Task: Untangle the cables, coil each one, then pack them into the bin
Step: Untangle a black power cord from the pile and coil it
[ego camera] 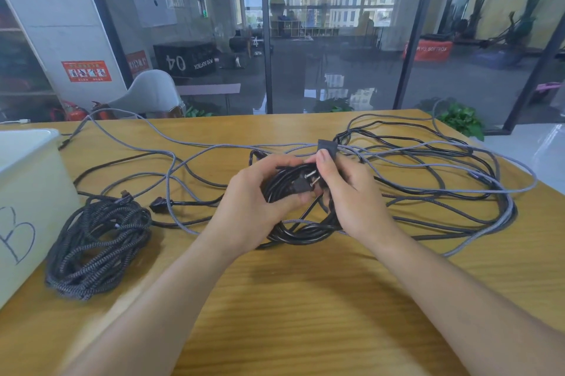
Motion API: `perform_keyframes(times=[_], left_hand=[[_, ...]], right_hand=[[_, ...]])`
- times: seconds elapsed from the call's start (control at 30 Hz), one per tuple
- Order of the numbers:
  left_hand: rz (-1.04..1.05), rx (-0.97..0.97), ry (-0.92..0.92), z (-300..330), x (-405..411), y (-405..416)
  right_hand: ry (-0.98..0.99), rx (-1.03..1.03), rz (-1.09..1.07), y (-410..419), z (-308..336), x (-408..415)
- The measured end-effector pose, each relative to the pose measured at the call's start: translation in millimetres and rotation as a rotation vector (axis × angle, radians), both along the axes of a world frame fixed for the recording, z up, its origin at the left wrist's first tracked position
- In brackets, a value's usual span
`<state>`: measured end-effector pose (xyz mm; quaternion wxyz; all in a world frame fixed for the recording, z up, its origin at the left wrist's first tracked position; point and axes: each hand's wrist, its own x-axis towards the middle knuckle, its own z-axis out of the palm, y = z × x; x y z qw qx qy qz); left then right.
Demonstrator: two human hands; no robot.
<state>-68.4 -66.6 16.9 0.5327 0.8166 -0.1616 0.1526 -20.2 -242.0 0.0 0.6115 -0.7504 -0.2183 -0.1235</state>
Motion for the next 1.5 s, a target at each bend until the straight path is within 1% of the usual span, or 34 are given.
perform_keyframes(times=[0.1,0.17,0.27,0.4,0.47,0.57,0.73,0.87,0.93,1.0,1.07,1.17,1.27,1.33,1.4,1.47,1.5], left_hand=[[0.118,0.084,-0.165,0,1,-4],[0.161,0.084,-0.214,0,0,-6],[0.221,-0.023,-0.125,4,-1,-7],[0.353,-0.148,-0.159,14,0,3],[0.418,-0.163,-0.149,15,2,10],[0.465,-0.166,-0.102,14,3,13],[0.478,-0.130,0.020,5,8,20],[0.406,-0.151,0.094,-1,10,15],[0.374,-0.103,0.074,-1,11,13],[0.299,-0.049,0.030,-1,10,11],[0.240,-0.014,0.051,-2,7,7],[0.179,0.043,0.088,-1,5,5],[0.062,0.062,0.148,2,1,4],[-0.027,0.066,0.114,2,-1,5],[-0.121,0.041,0.087,3,-2,4],[-0.214,-0.069,0.145,4,-2,4],[-0.224,-0.119,0.181,2,-1,3]], right_hand=[[0.012,-0.035,-0.005,-3,-1,4],[0.013,-0.072,-0.024,-5,-2,6],[0.012,-0.127,-0.077,-7,-2,8],[-0.012,-0.190,-0.147,-13,-1,11],[-0.005,-0.216,-0.188,-16,0,14],[-0.016,-0.192,-0.206,-18,3,15],[-0.128,-0.078,-0.105,-10,10,-2],[-0.230,-0.008,-0.030,-8,11,-10],[-0.243,-0.007,-0.023,-10,10,-10],[-0.249,-0.015,-0.039,-11,10,-9],[-0.257,-0.035,-0.065,-12,10,-8],[-0.246,-0.058,-0.085,-11,11,-9],[-0.186,-0.041,-0.112,-10,12,-9],[-0.166,-0.050,-0.108,-10,11,-7],[-0.141,-0.072,-0.086,-11,11,-6],[-0.105,-0.091,-0.069,-11,11,-5],[-0.090,-0.093,-0.059,-11,11,-5]])
